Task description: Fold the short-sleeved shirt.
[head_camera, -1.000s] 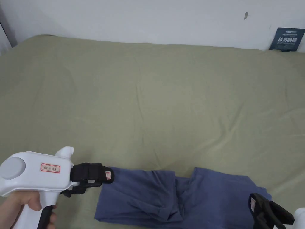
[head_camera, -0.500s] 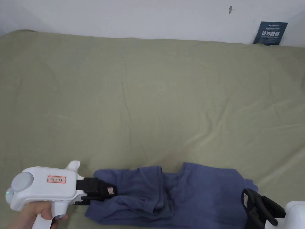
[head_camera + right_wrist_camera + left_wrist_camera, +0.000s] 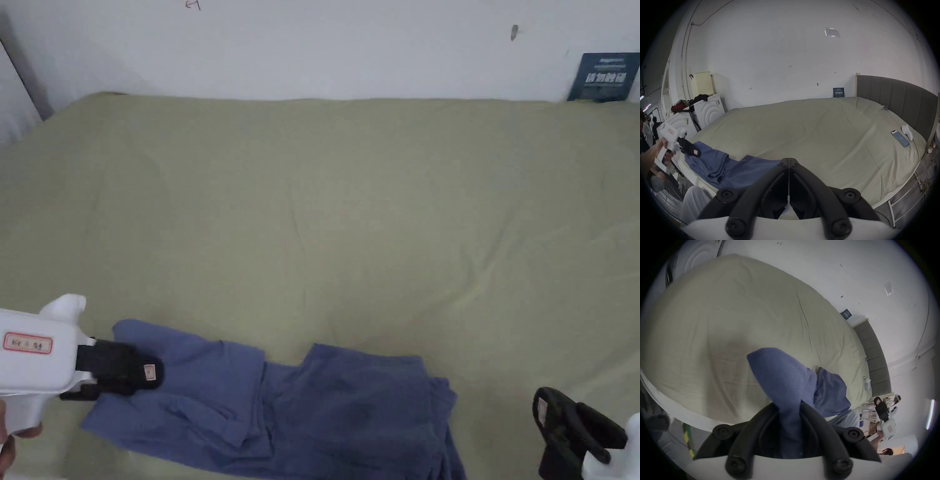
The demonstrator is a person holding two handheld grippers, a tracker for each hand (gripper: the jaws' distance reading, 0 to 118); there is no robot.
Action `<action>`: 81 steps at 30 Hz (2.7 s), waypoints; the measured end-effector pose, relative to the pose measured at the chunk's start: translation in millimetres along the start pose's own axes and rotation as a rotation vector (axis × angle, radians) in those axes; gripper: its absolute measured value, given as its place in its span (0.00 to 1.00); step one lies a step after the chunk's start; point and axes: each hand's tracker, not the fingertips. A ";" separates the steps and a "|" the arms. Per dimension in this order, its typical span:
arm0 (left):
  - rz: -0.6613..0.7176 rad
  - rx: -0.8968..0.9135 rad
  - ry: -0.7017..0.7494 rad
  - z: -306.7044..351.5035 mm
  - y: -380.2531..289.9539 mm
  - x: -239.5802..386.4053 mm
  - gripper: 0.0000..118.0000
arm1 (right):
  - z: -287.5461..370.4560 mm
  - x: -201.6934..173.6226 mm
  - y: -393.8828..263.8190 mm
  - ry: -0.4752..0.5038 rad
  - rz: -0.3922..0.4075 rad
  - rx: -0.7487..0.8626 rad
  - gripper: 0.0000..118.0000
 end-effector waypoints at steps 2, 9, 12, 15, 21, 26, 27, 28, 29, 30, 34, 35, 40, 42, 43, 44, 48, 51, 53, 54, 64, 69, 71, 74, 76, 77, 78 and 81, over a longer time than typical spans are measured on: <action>-0.118 0.064 0.208 14.5 6.3 20.8 0.07 | 1.1 0.7 -0.8 0.004 0.001 -0.001 0.02; -0.342 -0.058 0.303 -25.3 3.9 153.6 0.07 | 15.1 8.8 1.6 -0.024 -0.021 0.028 0.02; -0.411 -0.099 0.350 -61.4 -5.7 201.1 0.07 | 20.2 15.2 1.8 -0.038 -0.027 0.038 0.02; -0.439 -0.126 0.353 -106.9 -15.3 234.4 0.07 | 24.7 21.9 1.2 -0.050 -0.045 0.041 0.02; -0.509 -0.162 0.198 -194.9 -40.0 272.3 1.00 | 31.1 31.0 0.4 -0.088 -0.053 0.043 0.02; -0.325 -0.117 -0.080 -185.1 -42.5 268.6 1.00 | 32.0 38.5 5.3 -0.112 -0.045 0.045 0.02; -0.300 -0.130 -0.097 -174.7 -38.9 262.3 1.00 | 31.5 39.1 6.2 -0.113 -0.045 0.047 0.02; -0.272 -0.133 -0.129 -162.1 -36.9 255.0 0.99 | 30.3 39.2 7.0 -0.115 -0.043 0.047 0.02; -0.240 -0.091 -0.182 -147.8 -34.6 244.5 0.92 | 28.5 39.0 7.5 -0.117 -0.041 0.046 0.02; -0.217 -0.054 -0.216 -134.7 -32.4 233.6 0.72 | 26.7 38.9 7.6 -0.116 -0.042 0.044 0.02; -0.161 0.012 -0.256 -120.7 -28.8 199.1 0.00 | 21.8 36.1 7.2 -0.106 -0.049 0.037 0.02; -0.155 -0.008 -0.268 -125.5 -26.9 195.4 0.00 | 20.7 35.6 6.8 -0.102 -0.049 0.034 0.02; -0.033 -0.107 -0.457 -185.8 -40.0 195.8 0.00 | 20.4 33.7 4.6 -0.096 -0.049 0.017 0.02; -0.030 -0.140 -0.462 -216.2 -48.1 199.9 0.00 | 21.9 34.1 3.8 -0.098 -0.048 0.010 0.02; -0.021 -0.162 -0.449 -230.9 -54.4 198.0 0.00 | 22.8 35.1 3.3 -0.099 -0.048 0.007 0.02; -0.029 -0.178 -0.417 -244.4 -59.1 197.9 0.00 | 23.5 36.7 2.8 -0.102 -0.048 0.003 0.02; -0.058 -0.186 -0.327 -265.3 -72.4 190.6 0.00 | 22.9 43.1 0.9 -0.115 -0.048 -0.018 0.02; -0.027 -0.166 -0.343 -246.7 -65.5 191.2 0.00 | 18.1 45.3 -0.1 -0.115 -0.058 -0.036 0.02; -0.085 -0.106 -0.334 -223.6 -58.4 190.1 0.00 | 14.0 43.2 0.3 -0.104 -0.064 -0.042 0.02; -0.078 -0.102 -0.350 -211.7 -55.2 188.9 0.00 | 11.5 40.9 1.3 -0.090 -0.060 -0.050 0.02; -0.117 0.042 -0.281 -107.9 -38.8 127.0 0.00 | -83.0 8.2 5.6 0.357 -0.229 -0.325 0.02; -0.063 0.061 -0.211 -106.8 -31.9 91.0 0.00 | -155.6 20.0 -28.2 0.560 -0.440 -0.551 0.02; -0.042 0.052 -0.192 -110.6 -30.8 79.2 0.00 | -175.6 28.2 -44.0 0.590 -0.514 -0.611 0.02; -0.012 0.037 -0.169 -120.3 -30.7 64.0 0.00 | -202.7 46.0 -73.7 0.740 -0.700 -0.706 0.02; -0.004 0.027 -0.165 -124.6 -30.2 57.4 0.00 | -210.3 55.4 -84.7 0.733 -0.760 -0.721 0.02; 0.001 0.018 -0.167 -127.0 -29.7 55.0 0.00 | -211.9 59.6 -87.1 0.752 -0.800 -0.716 0.02; 0.005 0.012 -0.164 -128.7 -29.6 53.7 0.00 | -211.4 60.9 -88.1 0.763 -0.819 -0.723 0.02; -0.012 -0.012 -0.182 -131.7 -30.4 51.0 0.21 | -208.1 58.6 -85.3 0.753 -0.775 -0.713 0.02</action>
